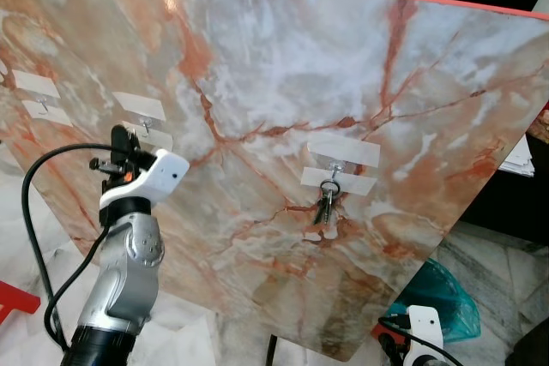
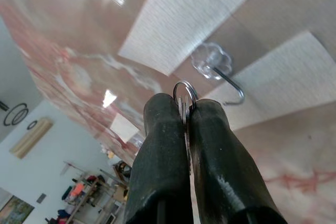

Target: Hang keys on a hook

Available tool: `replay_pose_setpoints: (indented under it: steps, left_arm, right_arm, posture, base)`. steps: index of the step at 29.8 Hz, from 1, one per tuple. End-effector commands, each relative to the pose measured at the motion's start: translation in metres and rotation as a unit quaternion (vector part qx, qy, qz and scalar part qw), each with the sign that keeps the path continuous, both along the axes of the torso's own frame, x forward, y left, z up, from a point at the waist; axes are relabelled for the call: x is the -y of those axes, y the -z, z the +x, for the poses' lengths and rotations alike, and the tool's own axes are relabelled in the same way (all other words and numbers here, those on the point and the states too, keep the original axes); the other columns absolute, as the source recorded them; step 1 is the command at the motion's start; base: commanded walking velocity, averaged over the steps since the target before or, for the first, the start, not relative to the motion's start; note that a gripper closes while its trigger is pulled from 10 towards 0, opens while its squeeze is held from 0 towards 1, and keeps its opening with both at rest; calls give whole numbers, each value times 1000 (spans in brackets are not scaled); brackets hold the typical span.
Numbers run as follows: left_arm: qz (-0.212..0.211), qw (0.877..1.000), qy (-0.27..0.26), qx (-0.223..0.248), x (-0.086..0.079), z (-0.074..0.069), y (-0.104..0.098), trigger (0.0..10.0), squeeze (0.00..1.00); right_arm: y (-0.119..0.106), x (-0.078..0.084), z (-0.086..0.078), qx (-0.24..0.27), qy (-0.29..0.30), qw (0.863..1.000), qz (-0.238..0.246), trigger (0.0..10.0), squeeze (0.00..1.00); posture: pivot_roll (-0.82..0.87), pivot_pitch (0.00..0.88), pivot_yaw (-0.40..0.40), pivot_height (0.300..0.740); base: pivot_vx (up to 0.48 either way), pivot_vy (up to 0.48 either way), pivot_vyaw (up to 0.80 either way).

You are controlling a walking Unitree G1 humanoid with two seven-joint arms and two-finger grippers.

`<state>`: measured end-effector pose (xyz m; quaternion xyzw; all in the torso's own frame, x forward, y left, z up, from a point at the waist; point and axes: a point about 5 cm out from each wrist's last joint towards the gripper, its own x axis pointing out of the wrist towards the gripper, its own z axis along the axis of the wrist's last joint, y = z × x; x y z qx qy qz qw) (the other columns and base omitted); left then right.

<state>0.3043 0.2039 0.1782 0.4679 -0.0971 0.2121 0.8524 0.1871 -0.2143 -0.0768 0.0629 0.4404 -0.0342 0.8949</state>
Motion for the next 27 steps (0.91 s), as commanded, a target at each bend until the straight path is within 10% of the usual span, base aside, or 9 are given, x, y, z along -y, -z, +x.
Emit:
replay_pose_setpoints:
  steps: [1, 27]
  left_arm:
    - [12, 1000, -1, 0, 2, 2, -1, 10000, 0]
    - [38, 999, 4, -29, 4, 2, 5, 10000, 0]
  right_arm:
    - [0, 2, -1, 0, 9, 1000, 2, 10000, 0]
    - [1, 3, -4, -4, 5, 1000, 1, 10000, 0]
  posture:
    - [59, 1, -58, 740]
    - [61, 8, -61, 740]
  base:
    - [0, 0, 0]
    - [0, 0, 0]
